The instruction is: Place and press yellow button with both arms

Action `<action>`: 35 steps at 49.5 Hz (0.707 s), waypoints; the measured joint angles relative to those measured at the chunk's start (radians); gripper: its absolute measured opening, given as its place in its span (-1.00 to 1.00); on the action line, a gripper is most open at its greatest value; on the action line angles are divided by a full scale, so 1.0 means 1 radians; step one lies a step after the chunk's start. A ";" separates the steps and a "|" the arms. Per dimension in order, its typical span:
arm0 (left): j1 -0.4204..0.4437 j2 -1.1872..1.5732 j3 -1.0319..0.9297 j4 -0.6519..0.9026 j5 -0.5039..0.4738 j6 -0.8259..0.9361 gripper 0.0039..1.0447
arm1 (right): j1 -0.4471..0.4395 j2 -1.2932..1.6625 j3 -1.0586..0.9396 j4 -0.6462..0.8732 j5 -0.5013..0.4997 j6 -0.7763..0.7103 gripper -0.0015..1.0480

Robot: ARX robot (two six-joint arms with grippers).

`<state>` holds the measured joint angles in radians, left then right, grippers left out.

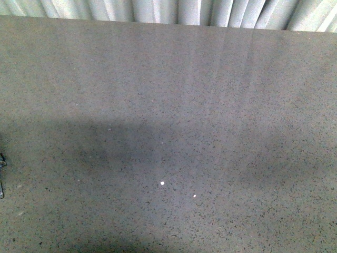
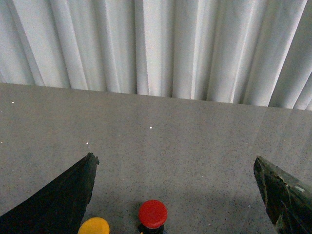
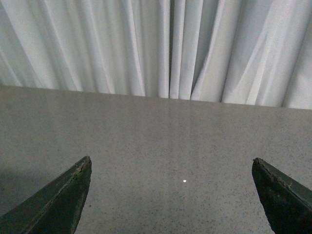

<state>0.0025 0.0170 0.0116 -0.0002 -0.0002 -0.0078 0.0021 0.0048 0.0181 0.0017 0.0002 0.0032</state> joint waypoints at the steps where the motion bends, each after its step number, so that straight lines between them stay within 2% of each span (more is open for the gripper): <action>1: 0.000 0.000 0.000 0.000 0.000 0.000 0.83 | 0.000 0.000 0.000 0.000 0.000 0.000 0.82; 35: 0.000 0.000 0.000 0.000 0.000 0.000 0.83 | 0.000 0.000 0.000 0.000 0.000 0.000 0.82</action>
<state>0.0025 0.0170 0.0120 -0.0002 -0.0002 -0.0078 0.0021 0.0048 0.0181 0.0017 0.0002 0.0032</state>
